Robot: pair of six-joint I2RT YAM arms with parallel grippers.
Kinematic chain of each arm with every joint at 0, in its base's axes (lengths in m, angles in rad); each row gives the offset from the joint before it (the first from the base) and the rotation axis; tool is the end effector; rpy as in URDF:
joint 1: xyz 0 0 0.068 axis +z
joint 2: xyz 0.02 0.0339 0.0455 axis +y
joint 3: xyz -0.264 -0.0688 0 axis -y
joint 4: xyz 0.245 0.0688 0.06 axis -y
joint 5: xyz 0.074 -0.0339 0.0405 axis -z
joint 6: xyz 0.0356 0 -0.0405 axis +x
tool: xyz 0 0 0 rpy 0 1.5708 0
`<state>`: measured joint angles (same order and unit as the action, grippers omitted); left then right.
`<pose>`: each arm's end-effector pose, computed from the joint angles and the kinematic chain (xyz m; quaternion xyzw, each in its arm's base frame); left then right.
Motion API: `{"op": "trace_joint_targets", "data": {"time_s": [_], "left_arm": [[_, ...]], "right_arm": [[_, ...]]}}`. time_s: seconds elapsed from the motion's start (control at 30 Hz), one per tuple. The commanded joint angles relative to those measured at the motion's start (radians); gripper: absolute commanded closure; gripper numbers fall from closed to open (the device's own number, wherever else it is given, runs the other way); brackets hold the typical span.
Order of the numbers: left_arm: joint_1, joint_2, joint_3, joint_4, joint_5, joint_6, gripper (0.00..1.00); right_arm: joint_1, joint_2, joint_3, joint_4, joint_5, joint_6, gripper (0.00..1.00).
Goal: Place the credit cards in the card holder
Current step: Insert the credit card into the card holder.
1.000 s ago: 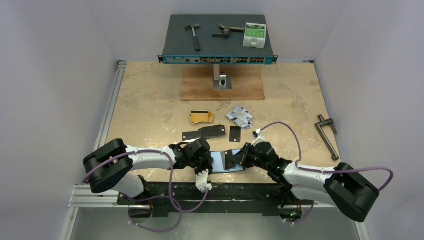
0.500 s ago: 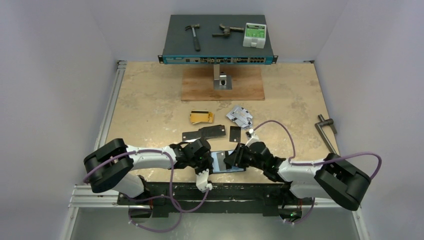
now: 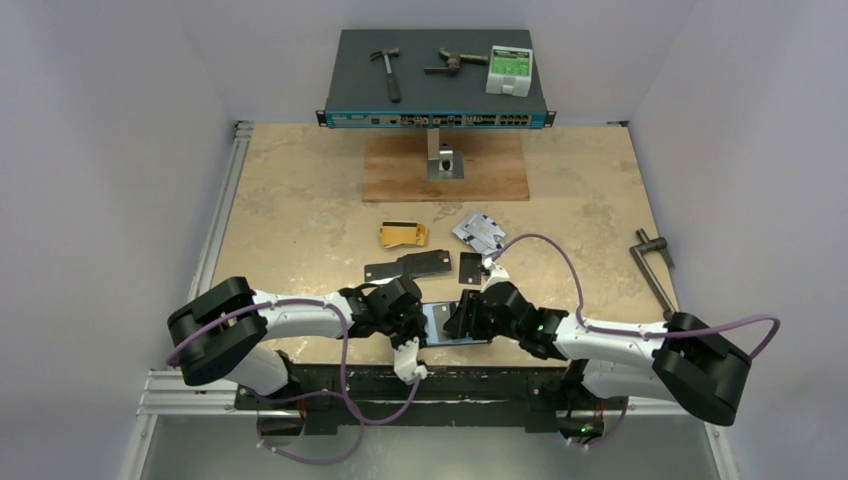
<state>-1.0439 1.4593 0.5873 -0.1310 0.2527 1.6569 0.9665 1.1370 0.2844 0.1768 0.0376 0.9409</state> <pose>0.1193 -0.2227 0.1354 0.9370 0.1738 -0.0315 0.3014 0.1153 0.1646 0.1395 -0.0034 0.9014 0.3430 0.2642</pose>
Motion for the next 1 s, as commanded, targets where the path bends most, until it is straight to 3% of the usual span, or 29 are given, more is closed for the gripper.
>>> {"op": "trace_joint_targets", "data": {"time_s": [0.0, 0.57, 0.73, 0.97], "left_arm": [[-0.005, 0.022, -0.029, -0.098, -0.010, -0.052, 1.00], [-0.011, 0.017, -0.025, -0.063, 0.009, -0.066, 1.00], [-0.011, 0.010, -0.029, -0.061, 0.011, -0.077, 1.00], [-0.011, -0.008, -0.038, -0.062, 0.003, -0.095, 1.00]], "right_arm": [[0.020, 0.035, 0.028, -0.095, 0.040, -0.021, 0.54], [0.098, 0.161, 0.132, -0.001, 0.013, -0.048, 0.56], [0.096, 0.110, 0.110, 0.006, 0.004, -0.030, 0.55], [0.065, -0.006, 0.100, -0.118, 0.071, -0.008, 0.53]]}}
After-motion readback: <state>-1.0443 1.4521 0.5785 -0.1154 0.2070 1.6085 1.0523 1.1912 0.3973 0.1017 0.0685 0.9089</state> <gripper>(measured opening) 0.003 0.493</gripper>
